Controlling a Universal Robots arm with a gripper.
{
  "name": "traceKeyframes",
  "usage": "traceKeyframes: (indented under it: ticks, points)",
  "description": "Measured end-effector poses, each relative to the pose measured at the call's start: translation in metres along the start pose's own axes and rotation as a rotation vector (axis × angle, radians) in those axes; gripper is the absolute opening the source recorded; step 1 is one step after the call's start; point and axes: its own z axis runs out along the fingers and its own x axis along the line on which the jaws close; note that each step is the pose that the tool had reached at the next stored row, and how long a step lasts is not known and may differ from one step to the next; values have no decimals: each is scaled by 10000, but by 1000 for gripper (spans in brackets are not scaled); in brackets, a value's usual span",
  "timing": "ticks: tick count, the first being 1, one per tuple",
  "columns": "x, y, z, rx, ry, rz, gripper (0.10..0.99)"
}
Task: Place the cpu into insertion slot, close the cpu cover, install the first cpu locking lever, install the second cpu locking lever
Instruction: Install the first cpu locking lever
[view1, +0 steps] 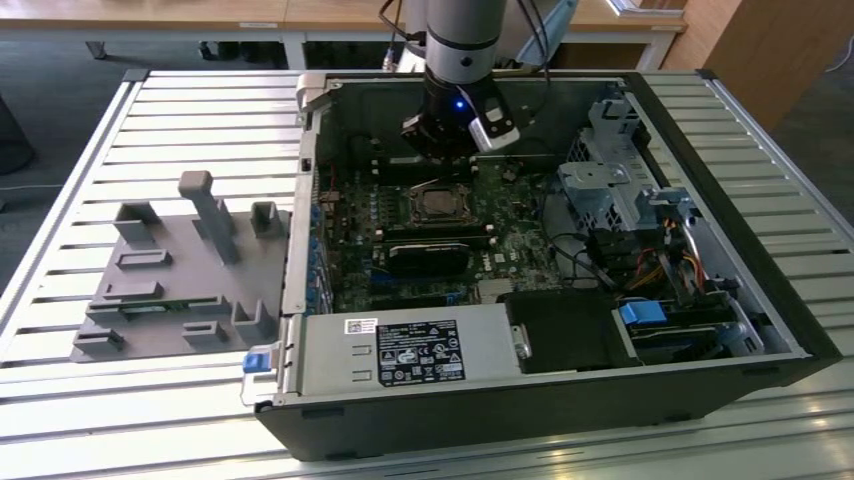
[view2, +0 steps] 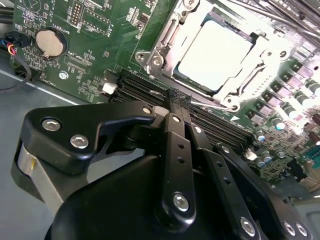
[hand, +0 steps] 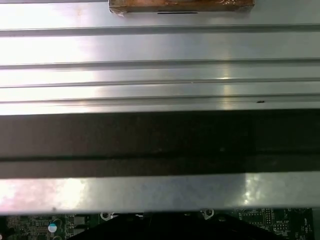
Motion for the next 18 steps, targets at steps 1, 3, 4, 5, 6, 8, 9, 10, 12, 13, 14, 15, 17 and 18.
traceKeyframes:
  ticks: [1, 3, 4, 5, 6, 8, 9, 10, 12, 13, 14, 15, 17, 18]
  points:
    - [-7, 1, 7, 0, 0, 0, 106]
    - [-20, 1, 22, 1, 2, 0, 106]
    - [-26, 1, 30, 1, 3, 0, 106]
    - [-31, 0, 38, 1, 3, 0, 106]
    - [-36, 0, 46, 1, 4, 0, 106]
    - [-44, -1, 61, 0, 5, 0, 106]
    - [-48, -1, 67, 0, 6, 0, 106]
    - [-50, -2, 73, 1, 7, 1, 106]
    - [-54, -3, 86, 2, 8, 1, 106]
    - [-56, -3, 93, 2, 8, 1, 106]
    - [-57, -4, 100, 2, 8, 1, 106]
    - [-57, -5, 107, 3, 8, 2, 106]
    - [-57, -6, 121, 9, 8, 1, 106]
    - [-58, -7, 128, 14, 7, 1, 106]
